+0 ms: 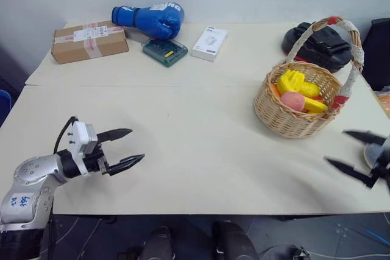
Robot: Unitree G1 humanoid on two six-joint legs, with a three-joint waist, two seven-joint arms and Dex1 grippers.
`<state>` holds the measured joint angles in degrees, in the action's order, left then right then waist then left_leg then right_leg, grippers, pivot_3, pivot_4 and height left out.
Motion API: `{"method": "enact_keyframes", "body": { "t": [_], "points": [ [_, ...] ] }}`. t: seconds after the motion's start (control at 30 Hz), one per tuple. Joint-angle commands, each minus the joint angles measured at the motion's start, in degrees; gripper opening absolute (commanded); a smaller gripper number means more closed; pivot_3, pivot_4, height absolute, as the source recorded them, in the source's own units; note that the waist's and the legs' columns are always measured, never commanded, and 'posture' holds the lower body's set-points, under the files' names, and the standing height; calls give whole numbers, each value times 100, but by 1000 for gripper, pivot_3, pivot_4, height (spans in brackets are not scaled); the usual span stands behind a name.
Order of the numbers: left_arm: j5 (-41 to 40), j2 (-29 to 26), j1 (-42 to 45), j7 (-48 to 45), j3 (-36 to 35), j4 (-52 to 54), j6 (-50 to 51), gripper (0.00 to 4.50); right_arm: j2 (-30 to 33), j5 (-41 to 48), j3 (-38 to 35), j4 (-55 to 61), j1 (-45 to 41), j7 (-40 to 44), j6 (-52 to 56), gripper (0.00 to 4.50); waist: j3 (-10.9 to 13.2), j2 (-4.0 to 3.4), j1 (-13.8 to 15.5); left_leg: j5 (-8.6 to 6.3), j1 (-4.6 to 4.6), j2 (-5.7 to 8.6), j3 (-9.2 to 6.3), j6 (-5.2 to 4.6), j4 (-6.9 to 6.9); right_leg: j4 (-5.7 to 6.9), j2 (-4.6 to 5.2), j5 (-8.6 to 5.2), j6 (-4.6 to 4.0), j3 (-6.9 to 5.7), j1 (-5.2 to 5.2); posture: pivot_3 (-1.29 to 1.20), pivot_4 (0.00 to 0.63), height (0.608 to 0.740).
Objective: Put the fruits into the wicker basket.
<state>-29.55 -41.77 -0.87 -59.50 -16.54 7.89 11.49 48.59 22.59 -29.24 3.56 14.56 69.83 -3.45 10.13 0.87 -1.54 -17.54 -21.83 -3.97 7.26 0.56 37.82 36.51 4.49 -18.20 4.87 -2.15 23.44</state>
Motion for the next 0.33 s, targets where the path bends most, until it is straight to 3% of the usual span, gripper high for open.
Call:
{"method": "enact_keyframes", "body": {
  "t": [0.03,0.2,0.33],
  "points": [
    [289,89,-302,139,-117,94,-458,4500,-505,-239,744,409,-84,-175,-561,4486,0,-1,-18,0,1,-12,-1,1,0,0,0,0,0,0,-1,0,150,740],
    [758,397,-242,646,-28,-82,-958,4500,-1155,-513,1783,660,-781,-706,-539,4486,1,-2,-19,0,37,-19,24,7,-19,11,1,-1,-2,21,-7,0,150,740],
    [714,460,-142,857,-85,-11,-897,4500,-1444,-665,2194,550,-1143,-1024,-574,4486,-1,1,19,0,37,-18,20,7,-19,11,3,-2,-3,16,-9,0,150,740]
  ]
}}
